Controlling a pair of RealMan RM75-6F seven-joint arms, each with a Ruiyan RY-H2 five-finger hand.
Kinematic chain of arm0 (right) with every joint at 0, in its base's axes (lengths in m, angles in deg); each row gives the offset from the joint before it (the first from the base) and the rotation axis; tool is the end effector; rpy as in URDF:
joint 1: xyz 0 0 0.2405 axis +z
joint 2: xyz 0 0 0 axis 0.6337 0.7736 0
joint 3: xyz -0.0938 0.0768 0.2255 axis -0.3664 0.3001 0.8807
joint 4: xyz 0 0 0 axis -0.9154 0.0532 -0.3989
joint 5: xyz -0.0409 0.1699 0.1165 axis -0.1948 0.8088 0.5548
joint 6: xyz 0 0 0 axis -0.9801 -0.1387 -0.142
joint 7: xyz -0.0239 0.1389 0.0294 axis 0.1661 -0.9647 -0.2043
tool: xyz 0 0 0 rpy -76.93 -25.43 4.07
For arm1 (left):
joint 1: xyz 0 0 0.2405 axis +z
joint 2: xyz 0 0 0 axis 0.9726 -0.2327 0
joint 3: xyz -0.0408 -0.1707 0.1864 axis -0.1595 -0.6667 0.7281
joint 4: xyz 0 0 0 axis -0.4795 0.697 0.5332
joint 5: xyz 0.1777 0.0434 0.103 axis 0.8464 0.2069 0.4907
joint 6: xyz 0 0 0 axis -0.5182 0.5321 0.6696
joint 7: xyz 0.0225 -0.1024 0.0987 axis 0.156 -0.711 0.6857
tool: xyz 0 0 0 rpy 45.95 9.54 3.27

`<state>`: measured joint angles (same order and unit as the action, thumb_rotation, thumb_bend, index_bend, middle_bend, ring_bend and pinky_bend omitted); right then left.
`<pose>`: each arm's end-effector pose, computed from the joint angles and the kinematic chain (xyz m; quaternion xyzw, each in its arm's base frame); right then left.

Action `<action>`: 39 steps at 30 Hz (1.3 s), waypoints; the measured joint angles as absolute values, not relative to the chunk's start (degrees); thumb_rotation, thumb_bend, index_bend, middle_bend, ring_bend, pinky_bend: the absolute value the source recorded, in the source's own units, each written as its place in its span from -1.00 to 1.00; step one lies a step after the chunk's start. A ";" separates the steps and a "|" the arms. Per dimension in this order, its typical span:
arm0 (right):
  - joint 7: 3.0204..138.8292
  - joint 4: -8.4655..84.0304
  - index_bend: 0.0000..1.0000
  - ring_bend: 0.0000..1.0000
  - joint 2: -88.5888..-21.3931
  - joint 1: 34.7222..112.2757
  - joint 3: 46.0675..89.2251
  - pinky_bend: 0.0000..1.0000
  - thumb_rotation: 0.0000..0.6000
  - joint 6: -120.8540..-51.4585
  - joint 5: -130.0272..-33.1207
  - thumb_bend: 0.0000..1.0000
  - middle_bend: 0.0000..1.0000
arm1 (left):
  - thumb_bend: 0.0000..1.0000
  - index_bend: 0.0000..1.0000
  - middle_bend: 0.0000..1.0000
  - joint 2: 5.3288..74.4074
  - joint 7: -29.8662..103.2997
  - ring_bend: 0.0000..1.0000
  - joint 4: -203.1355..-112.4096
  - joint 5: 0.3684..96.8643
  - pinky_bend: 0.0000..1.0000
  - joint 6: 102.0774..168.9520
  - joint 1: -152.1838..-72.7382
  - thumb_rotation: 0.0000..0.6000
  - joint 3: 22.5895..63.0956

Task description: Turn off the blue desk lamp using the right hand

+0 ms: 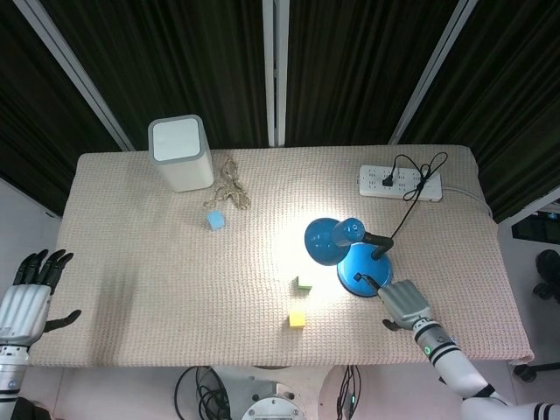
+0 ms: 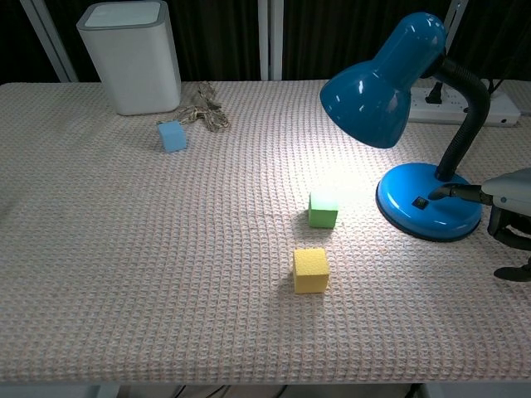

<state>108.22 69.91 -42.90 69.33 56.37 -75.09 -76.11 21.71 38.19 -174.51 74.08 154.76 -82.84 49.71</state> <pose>-0.2287 -0.2375 0.0275 0.7892 -0.4187 0.1761 0.4134 -0.3181 0.1840 0.1517 -0.6241 -0.3714 -0.3614 0.5848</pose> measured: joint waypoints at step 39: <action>106.04 73.03 -1.00 0.71 -39.70 69.57 51.68 0.69 1.00 -82.36 -79.12 -0.68 0.62 | -0.80 -0.80 -0.88 20.94 37.27 -1.00 -174.81 73.64 -0.88 154.72 -82.48 1.00 49.87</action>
<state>106.04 73.03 -39.70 69.57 51.68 -82.36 -79.12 20.94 37.27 -174.81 73.64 154.72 -82.48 49.87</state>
